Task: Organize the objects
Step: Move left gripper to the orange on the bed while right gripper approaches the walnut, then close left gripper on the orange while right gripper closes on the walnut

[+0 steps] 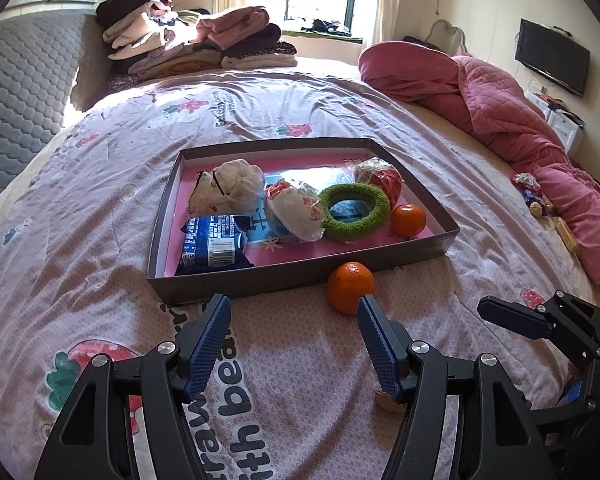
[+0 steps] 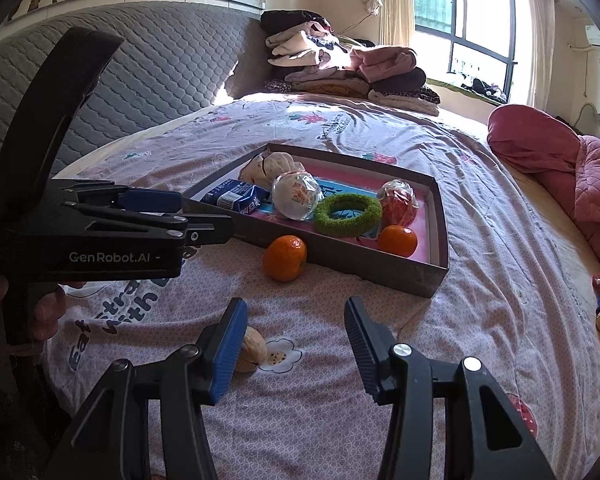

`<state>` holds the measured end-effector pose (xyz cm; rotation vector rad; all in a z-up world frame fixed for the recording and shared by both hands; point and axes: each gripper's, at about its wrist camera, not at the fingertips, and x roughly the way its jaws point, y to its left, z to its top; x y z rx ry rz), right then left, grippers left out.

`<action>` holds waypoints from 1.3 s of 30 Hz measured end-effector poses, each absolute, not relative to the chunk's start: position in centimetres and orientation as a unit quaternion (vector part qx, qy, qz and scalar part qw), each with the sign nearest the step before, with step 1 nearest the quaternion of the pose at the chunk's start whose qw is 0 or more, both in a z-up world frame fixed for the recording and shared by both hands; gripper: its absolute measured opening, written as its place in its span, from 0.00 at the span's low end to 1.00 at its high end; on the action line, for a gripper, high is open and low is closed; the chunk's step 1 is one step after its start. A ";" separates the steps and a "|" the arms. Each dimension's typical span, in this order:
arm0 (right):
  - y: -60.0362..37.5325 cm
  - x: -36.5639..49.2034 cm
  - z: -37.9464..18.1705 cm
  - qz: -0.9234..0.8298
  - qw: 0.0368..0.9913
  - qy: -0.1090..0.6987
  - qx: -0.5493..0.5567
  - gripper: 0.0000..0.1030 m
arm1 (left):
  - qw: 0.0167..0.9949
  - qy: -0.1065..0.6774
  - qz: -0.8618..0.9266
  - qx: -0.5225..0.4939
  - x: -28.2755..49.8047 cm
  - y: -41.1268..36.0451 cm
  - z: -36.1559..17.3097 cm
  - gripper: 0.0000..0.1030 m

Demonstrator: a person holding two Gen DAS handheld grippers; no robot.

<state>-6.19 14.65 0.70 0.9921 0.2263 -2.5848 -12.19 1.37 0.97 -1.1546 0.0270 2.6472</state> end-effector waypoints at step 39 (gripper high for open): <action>13.1 -5.9 -2.4 -0.892 0.221 0.078 0.387 0.49 | 0.147 0.024 0.893 -0.424 -14.5 4.5 -1.7 0.65</action>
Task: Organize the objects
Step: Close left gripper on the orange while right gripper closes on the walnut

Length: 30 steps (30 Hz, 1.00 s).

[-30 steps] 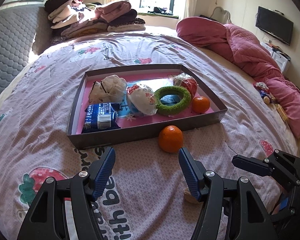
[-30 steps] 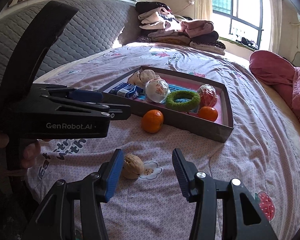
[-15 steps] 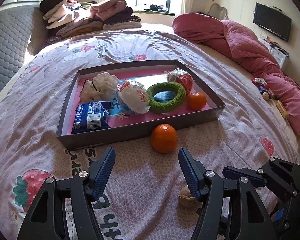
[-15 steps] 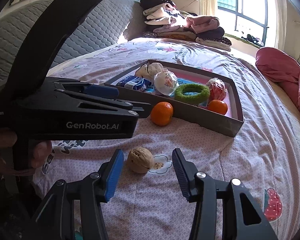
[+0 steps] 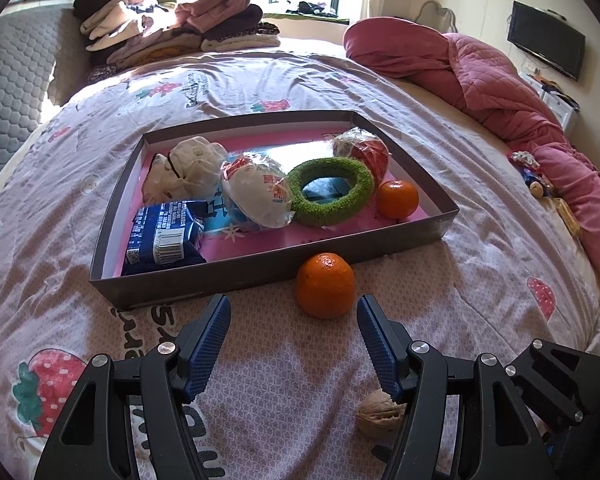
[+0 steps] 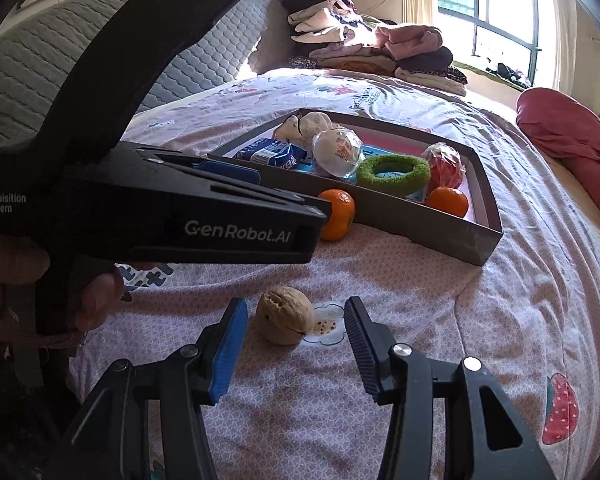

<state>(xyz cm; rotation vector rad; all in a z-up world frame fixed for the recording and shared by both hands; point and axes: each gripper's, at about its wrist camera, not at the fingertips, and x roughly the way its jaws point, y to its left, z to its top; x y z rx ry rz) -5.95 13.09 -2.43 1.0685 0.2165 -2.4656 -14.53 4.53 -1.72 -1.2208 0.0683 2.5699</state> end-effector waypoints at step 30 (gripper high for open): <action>12.3 -6.4 -4.3 -0.896 0.220 0.097 0.374 0.40 | 0.173 0.017 0.881 -0.440 -16.9 6.2 -3.8 0.46</action>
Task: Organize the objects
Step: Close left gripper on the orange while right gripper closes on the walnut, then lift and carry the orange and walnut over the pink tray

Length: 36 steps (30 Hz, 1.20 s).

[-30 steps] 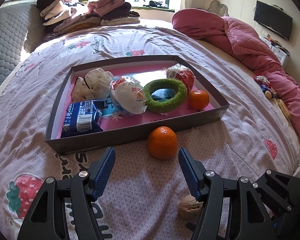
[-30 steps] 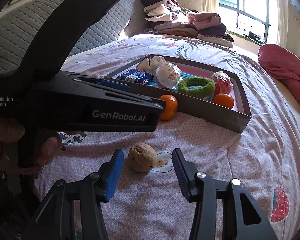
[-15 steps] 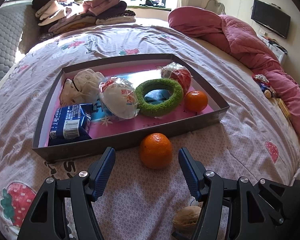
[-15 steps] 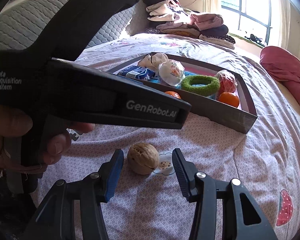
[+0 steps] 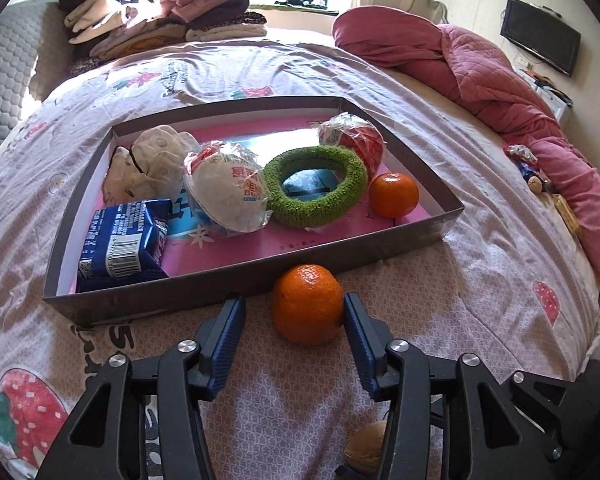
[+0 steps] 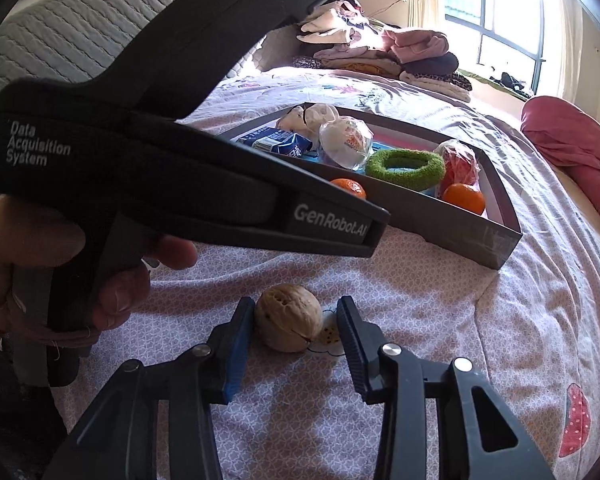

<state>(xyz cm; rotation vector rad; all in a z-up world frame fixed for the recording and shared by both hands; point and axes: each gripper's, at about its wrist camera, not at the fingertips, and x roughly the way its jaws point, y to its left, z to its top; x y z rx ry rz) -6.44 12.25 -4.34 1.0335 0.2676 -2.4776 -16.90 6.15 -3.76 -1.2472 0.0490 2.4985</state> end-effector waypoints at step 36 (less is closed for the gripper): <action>13.8 -6.8 -3.8 -0.904 0.203 0.083 0.366 0.33 | 0.178 -0.005 0.879 -0.442 -16.7 5.2 -3.8 0.35</action>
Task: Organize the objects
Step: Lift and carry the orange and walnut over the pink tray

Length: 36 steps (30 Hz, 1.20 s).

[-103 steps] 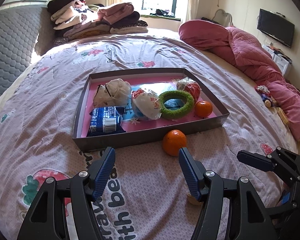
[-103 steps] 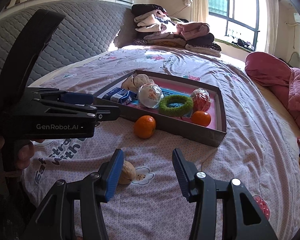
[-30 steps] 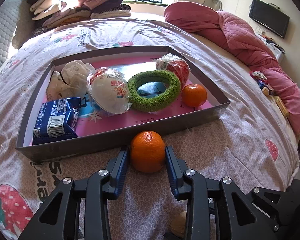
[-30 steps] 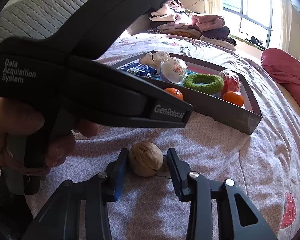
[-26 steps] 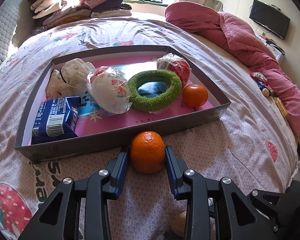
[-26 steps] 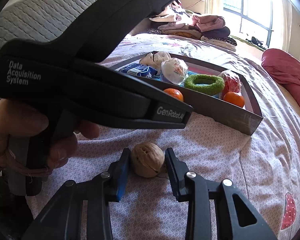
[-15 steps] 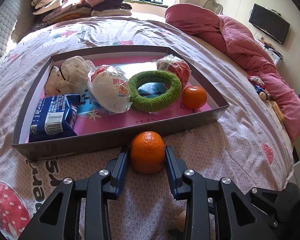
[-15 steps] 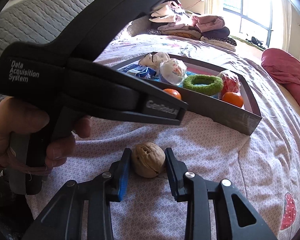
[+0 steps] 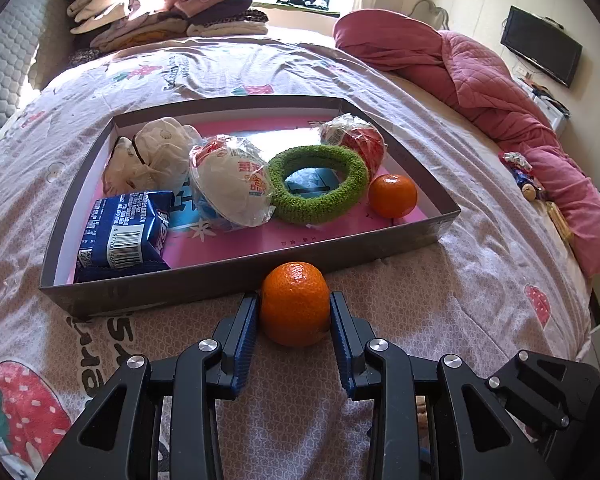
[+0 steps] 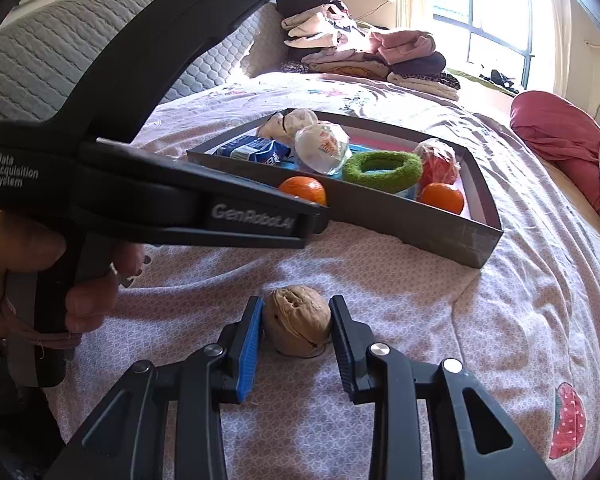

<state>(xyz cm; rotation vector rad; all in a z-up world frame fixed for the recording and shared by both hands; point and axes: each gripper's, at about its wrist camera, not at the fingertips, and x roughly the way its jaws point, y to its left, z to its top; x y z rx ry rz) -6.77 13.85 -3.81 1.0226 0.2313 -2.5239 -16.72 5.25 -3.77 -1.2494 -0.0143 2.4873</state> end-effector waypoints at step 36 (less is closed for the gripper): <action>15.8 -8.5 -1.2 -0.929 0.154 0.063 0.330 0.33 | 0.159 0.008 0.903 -0.400 -14.4 3.4 0.0 0.35</action>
